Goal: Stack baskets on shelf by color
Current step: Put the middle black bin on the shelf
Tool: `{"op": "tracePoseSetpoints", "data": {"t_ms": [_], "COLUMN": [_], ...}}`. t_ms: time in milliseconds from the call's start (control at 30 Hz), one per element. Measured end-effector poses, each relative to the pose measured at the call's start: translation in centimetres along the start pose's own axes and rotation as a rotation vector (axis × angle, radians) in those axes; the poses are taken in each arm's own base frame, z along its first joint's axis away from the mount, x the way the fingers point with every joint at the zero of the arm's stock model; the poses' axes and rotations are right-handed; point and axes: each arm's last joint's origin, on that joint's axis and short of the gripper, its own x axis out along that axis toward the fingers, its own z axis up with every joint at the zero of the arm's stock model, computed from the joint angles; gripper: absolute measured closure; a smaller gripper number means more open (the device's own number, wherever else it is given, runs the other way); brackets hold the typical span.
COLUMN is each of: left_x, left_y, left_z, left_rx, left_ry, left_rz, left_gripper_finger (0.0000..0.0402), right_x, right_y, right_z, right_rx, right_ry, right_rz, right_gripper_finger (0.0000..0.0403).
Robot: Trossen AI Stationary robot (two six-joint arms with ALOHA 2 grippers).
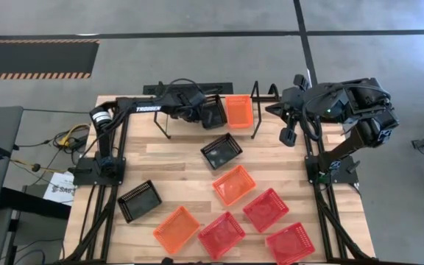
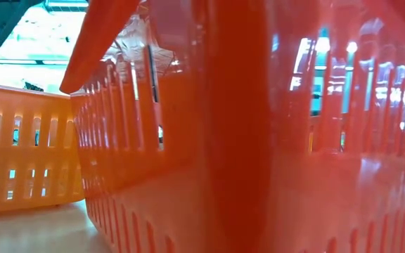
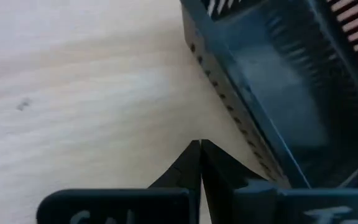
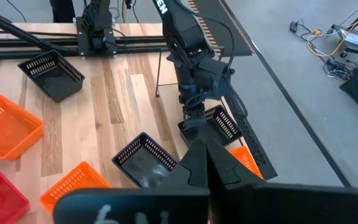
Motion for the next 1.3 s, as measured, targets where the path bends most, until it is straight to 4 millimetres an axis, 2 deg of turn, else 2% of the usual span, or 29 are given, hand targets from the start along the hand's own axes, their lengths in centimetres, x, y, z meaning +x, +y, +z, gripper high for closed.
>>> {"op": "tracePoseSetpoints", "data": {"t_ms": [433,800,933,1000,1100,1200,1300], "left_x": [0.0,-1.9,-2.5,-3.3,-4.8,-6.1,-6.3], "left_y": [2.0,1.5,1.4,0.9,-1.0,-3.2,-4.8], "left_z": [2.3,5.6,6.0,6.2,6.0,5.0,3.6], "left_rx": [-0.031,-0.017,-0.005,0.019,0.096,0.191,0.263], "left_ry": [-0.024,-0.154,-0.141,-0.129,-0.146,-0.174,-0.195], "left_rz": [0.007,-0.057,-0.045,-0.04,-0.057,-0.059,-0.05], "left_gripper_finger": [0.0401,0.0401,0.0401,0.0401,0.0401,0.0401,0.0401], "right_x": [-0.3,-0.3,-0.3,-0.3,-0.3,-0.3,-0.3], "right_y": [0.5,0.6,0.6,0.5,0.5,0.5,0.5], "right_z": [-0.1,-0.1,-0.2,-0.2,-0.2,-0.2,-0.2], "right_rx": [-0.017,-0.019,-0.002,-0.001,0.0,0.001,0.002], "right_ry": [0.002,0.001,0.004,0.01,0.009,0.007,0.005], "right_rz": [0.023,0.024,0.024,0.023,0.023,0.022,0.022], "right_gripper_finger": [0.0402,0.0402,0.0402,0.0402,0.0402,0.0402,0.0402]}}
